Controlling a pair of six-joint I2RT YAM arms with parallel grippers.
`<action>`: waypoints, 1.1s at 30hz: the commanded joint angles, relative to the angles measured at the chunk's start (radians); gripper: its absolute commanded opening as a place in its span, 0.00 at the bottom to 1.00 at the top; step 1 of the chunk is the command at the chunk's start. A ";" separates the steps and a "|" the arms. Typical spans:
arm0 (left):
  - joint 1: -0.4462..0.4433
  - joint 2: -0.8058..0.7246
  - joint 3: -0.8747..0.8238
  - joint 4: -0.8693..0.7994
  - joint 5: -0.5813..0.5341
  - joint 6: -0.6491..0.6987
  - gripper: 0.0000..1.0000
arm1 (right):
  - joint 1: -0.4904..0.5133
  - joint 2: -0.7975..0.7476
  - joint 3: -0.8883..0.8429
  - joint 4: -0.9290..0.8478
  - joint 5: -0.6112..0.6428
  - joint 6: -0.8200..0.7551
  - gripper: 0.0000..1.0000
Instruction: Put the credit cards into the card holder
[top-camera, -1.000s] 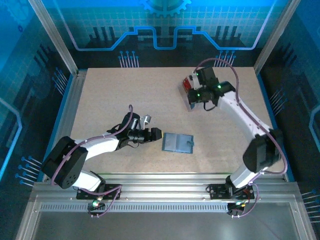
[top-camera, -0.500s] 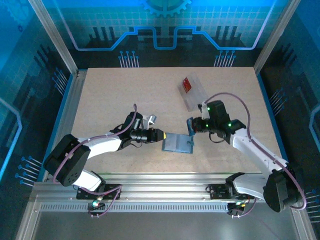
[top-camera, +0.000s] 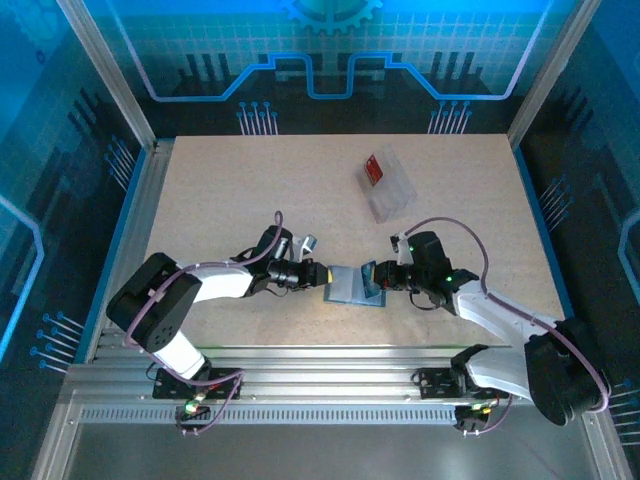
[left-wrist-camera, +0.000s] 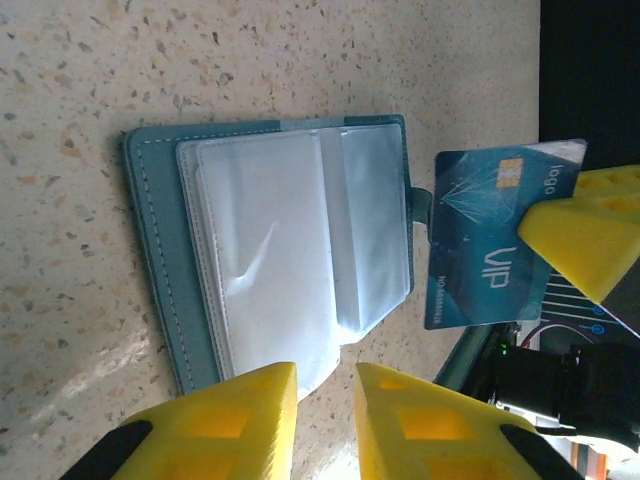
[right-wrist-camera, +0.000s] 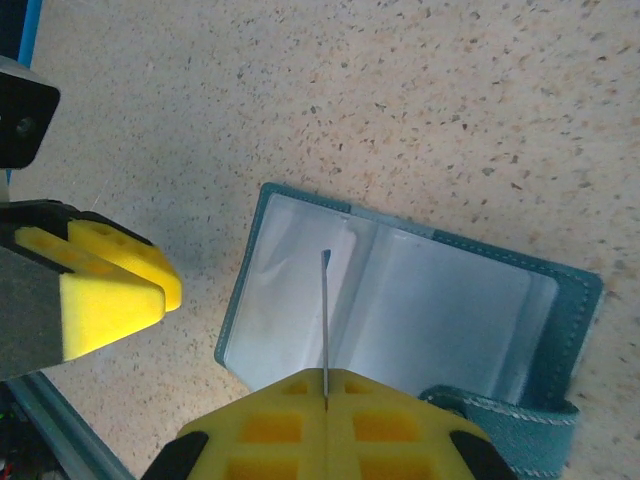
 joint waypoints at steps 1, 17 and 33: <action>-0.007 0.016 0.034 0.006 0.028 0.006 0.23 | 0.022 0.040 -0.014 0.120 -0.036 0.033 0.00; -0.010 0.099 0.081 -0.079 0.006 0.006 0.20 | 0.038 0.125 -0.051 0.246 0.034 0.107 0.00; -0.018 0.155 0.108 -0.194 -0.028 -0.002 0.17 | 0.038 0.238 -0.053 0.360 0.074 0.171 0.00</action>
